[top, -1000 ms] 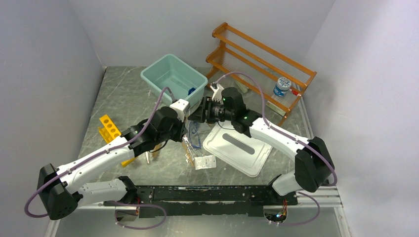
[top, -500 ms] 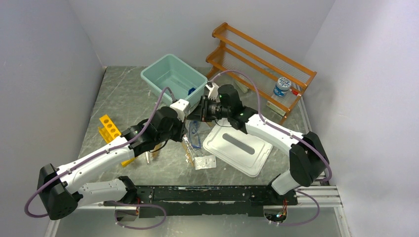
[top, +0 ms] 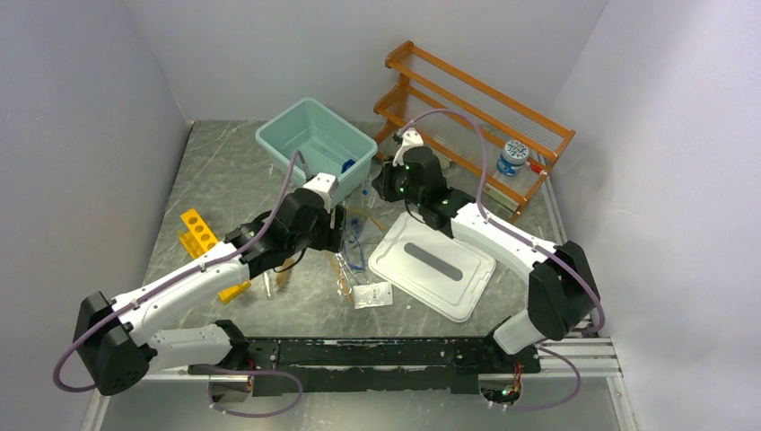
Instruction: Organize the chemistry lab equipment
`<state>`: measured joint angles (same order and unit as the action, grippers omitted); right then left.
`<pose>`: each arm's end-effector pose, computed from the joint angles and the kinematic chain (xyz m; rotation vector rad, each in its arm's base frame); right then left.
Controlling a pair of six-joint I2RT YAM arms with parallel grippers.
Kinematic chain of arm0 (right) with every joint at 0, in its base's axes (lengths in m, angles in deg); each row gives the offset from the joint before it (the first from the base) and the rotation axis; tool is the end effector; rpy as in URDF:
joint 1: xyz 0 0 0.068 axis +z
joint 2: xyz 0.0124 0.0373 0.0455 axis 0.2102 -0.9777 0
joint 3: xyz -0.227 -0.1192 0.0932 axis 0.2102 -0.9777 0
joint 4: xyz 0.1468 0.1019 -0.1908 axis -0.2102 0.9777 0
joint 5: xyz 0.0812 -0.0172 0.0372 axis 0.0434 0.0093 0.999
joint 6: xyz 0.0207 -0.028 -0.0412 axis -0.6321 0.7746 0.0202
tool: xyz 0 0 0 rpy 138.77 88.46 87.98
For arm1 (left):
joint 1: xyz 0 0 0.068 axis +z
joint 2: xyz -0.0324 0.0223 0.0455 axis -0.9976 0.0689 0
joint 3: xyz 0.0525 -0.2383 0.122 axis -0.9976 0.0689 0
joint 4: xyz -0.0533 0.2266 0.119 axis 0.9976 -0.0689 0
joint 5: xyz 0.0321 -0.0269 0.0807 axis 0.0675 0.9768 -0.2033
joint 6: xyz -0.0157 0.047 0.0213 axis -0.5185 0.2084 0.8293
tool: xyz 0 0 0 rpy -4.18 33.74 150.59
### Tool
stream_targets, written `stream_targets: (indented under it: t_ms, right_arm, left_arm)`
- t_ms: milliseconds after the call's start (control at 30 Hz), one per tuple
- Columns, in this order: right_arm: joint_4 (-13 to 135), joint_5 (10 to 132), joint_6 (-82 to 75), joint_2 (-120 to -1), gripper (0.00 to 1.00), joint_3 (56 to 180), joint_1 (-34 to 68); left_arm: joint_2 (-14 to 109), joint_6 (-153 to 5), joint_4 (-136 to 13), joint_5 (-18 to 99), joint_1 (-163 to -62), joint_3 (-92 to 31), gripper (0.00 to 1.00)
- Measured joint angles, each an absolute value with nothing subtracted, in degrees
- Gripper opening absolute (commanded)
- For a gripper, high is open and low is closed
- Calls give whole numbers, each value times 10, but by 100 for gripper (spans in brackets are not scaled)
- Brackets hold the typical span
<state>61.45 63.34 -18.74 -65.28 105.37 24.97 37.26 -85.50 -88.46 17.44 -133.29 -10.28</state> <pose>0.2796 0.2116 0.2926 -0.2744 2.0331 0.6656 0.1737 -0.1746 0.2920 0.3259 2.2001 -0.4014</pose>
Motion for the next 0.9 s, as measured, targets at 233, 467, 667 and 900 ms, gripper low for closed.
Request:
stream_targets:
  t_ms: [233, 467, 667, 900]
  right_arm:
    - [521, 542, -65, -708, 13, 1037, 237]
    - [435, 539, 0, -746, 13, 995, 235]
    - [371, 548, 26, -764, 13, 984, 234]
    - [335, 548, 38, -797, 12, 984, 232]
  left_arm:
    - [405, -871, -863, 235, -1268, -120, 72]
    - [413, -882, -840, 288, -1230, -120, 71]
    - [417, -884, -832, 312, -1213, -120, 70]
    - [422, -884, -829, 323, -1206, -120, 70]
